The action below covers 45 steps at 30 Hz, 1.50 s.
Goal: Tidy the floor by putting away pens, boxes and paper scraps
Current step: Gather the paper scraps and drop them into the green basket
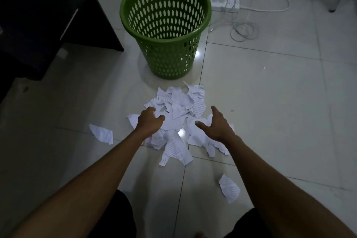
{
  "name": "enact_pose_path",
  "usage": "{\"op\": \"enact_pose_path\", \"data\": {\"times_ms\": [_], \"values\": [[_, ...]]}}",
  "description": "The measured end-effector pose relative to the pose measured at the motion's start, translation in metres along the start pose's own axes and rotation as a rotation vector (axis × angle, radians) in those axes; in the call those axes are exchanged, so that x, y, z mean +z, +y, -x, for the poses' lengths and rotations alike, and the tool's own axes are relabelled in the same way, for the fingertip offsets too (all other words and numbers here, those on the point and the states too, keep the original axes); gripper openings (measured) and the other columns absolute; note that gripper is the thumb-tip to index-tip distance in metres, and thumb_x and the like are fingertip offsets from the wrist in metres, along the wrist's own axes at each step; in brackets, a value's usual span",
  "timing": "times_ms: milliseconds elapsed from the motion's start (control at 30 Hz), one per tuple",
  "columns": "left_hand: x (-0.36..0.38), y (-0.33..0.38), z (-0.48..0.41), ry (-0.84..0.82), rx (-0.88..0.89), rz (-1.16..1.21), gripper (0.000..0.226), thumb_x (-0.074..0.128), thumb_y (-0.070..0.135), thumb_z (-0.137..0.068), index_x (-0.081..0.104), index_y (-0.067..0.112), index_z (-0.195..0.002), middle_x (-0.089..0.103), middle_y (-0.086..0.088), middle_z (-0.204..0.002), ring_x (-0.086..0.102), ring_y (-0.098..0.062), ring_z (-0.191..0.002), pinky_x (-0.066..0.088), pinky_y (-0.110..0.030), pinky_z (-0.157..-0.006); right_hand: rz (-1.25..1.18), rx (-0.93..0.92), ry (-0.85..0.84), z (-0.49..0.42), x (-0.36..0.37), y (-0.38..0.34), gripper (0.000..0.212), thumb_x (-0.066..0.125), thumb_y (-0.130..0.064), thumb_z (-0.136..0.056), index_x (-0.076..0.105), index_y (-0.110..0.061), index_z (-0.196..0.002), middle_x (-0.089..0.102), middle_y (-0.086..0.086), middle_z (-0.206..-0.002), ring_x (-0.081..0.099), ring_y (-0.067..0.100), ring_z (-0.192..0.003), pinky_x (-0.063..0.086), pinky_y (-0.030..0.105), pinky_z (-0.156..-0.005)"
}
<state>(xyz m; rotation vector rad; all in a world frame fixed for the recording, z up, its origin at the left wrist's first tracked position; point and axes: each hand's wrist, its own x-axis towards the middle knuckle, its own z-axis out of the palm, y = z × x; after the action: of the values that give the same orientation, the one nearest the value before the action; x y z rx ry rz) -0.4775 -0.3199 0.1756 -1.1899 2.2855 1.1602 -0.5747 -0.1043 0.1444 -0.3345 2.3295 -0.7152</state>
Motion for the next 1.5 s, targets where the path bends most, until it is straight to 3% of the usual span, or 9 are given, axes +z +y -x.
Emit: {"op": "enact_pose_path", "data": {"times_ms": [133, 267, 433, 567, 700, 933, 1033, 1200, 1500], "values": [[0.006, -0.031, -0.014, 0.018, 0.012, -0.010, 0.059, 0.059, 0.028, -0.091, 0.037, 0.008, -0.142, 0.043, -0.011, -0.144, 0.045, -0.026, -0.128, 0.035, -0.027, -0.101, -0.005, 0.010, 0.021, -0.018, 0.021, 0.019, 0.101, 0.061, -0.058, -0.082, 0.005, -0.011, -0.152, 0.012, 0.010, -0.160, 0.017, 0.029, -0.145, 0.022, 0.043, -0.116], [-0.005, -0.052, -0.034, 0.029, -0.015, -0.019, 0.060, 0.058, 0.031, -0.091, 0.036, 0.008, -0.142, 0.041, -0.014, -0.146, 0.043, -0.028, -0.129, 0.035, -0.030, -0.103, 0.003, 0.010, 0.003, -0.030, 0.034, 0.015, 0.104, 0.062, -0.062, -0.079, 0.007, -0.012, -0.152, 0.016, 0.010, -0.159, 0.022, 0.030, -0.144, 0.024, 0.045, -0.115], [0.005, -0.047, -0.068, -0.016, -0.026, 0.022, 0.057, 0.057, 0.029, -0.092, 0.038, 0.007, -0.141, 0.042, -0.013, -0.145, 0.044, -0.029, -0.129, 0.036, -0.030, -0.102, 0.024, 0.041, 0.035, -0.058, 0.044, 0.014, 0.100, 0.061, -0.071, -0.072, 0.024, -0.015, -0.146, 0.035, 0.010, -0.149, 0.037, 0.032, -0.134, 0.034, 0.047, -0.108], [0.019, -0.054, -0.087, -0.070, -0.036, 0.072, 0.076, 0.056, 0.052, -0.070, 0.052, -0.002, -0.124, 0.055, -0.020, -0.129, 0.056, -0.034, -0.113, 0.045, -0.038, -0.094, 0.051, 0.070, 0.092, -0.087, 0.053, 0.020, 0.097, 0.054, -0.080, -0.061, 0.039, -0.014, -0.130, 0.051, 0.011, -0.128, 0.051, 0.033, -0.115, 0.044, 0.048, -0.095], [0.023, -0.073, -0.100, -0.006, -0.064, 0.115, 0.059, 0.062, 0.032, -0.084, 0.045, 0.009, -0.136, 0.047, -0.014, -0.139, 0.049, -0.031, -0.123, 0.040, -0.036, -0.103, 0.133, 0.039, 0.115, -0.095, 0.054, 0.010, 0.087, 0.056, -0.072, -0.066, 0.040, -0.011, -0.125, 0.050, 0.011, -0.121, 0.049, 0.032, -0.111, 0.041, 0.042, -0.093], [0.032, -0.088, -0.118, -0.012, -0.057, 0.124, 0.069, 0.060, 0.044, -0.078, 0.044, 0.013, -0.138, 0.044, -0.012, -0.143, 0.043, -0.030, -0.128, 0.037, -0.038, -0.107, 0.228, -0.017, 0.111, -0.115, 0.049, 0.002, 0.099, 0.063, -0.060, -0.079, 0.019, -0.004, -0.147, 0.028, 0.017, -0.151, 0.028, 0.035, -0.138, 0.024, 0.043, -0.111], [0.038, -0.098, -0.115, 0.017, -0.081, 0.041, 0.070, 0.058, 0.047, -0.078, 0.041, 0.017, -0.139, 0.030, -0.014, -0.151, 0.029, -0.034, -0.136, 0.032, -0.047, -0.109, 0.275, -0.044, 0.103, -0.125, 0.052, -0.003, 0.100, 0.063, -0.056, -0.082, 0.012, -0.003, -0.150, 0.019, 0.016, -0.156, 0.020, 0.032, -0.142, 0.018, 0.042, -0.114], [0.052, -0.106, -0.117, 0.110, -0.155, 0.024, 0.069, 0.059, 0.047, -0.085, 0.028, 0.030, -0.144, -0.003, -0.002, -0.159, 0.000, -0.030, -0.144, 0.012, -0.060, -0.112, 0.297, -0.021, 0.107, -0.157, 0.052, -0.003, 0.112, 0.061, -0.071, -0.072, 0.010, -0.010, -0.151, 0.013, 0.015, -0.158, 0.013, 0.033, -0.145, 0.016, 0.045, -0.116], [0.088, -0.109, -0.105, 0.129, -0.164, -0.093, 0.092, 0.066, 0.060, -0.075, 0.017, 0.030, -0.147, -0.010, -0.007, -0.158, -0.006, -0.034, -0.144, 0.013, -0.065, -0.109, 0.349, 0.050, 0.106, -0.181, 0.067, -0.003, 0.129, 0.063, -0.085, -0.052, -0.002, -0.032, -0.150, -0.021, 0.000, -0.158, -0.005, 0.033, -0.146, 0.010, 0.070, -0.108]]}}
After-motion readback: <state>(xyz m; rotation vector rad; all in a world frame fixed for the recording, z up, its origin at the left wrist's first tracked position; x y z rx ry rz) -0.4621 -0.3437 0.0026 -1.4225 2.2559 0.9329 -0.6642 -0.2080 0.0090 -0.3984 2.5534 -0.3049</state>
